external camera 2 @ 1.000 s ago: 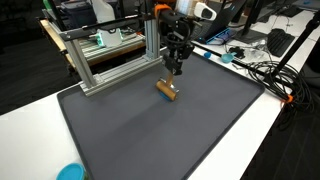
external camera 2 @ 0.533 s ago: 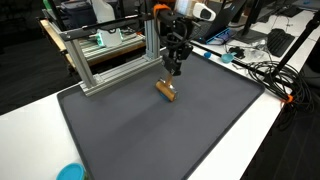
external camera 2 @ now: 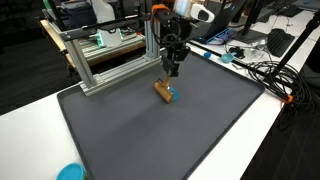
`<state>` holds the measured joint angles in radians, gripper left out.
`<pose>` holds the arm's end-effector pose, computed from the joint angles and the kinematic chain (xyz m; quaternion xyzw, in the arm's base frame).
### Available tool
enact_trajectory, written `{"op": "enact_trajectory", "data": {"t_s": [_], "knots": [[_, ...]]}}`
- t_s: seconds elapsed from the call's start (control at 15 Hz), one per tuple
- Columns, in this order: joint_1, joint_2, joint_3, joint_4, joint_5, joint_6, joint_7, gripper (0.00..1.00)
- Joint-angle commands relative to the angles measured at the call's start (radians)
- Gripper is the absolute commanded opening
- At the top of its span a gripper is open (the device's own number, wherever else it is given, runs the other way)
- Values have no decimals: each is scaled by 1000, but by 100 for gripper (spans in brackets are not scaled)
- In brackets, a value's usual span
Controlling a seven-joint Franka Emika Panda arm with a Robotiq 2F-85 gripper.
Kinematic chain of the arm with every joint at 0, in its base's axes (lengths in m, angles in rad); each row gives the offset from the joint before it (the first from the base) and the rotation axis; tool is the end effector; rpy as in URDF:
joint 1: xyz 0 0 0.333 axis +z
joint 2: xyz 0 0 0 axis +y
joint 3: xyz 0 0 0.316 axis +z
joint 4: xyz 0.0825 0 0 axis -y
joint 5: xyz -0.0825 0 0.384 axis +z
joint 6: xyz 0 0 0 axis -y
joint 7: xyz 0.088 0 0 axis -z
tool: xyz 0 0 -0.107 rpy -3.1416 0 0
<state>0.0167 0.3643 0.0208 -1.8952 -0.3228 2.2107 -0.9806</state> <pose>0.6223 0.0121 0.3086 0.8141 0.5671 -0.0770 0.0987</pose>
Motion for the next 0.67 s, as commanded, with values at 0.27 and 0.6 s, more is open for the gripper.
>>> {"op": "enact_trajectory", "data": {"t_s": [0.27,0.6], "knots": [[-28,64,-8,65,-5,-69,70,22],[-55,-114,47,59,156,-6,43,22]]}}
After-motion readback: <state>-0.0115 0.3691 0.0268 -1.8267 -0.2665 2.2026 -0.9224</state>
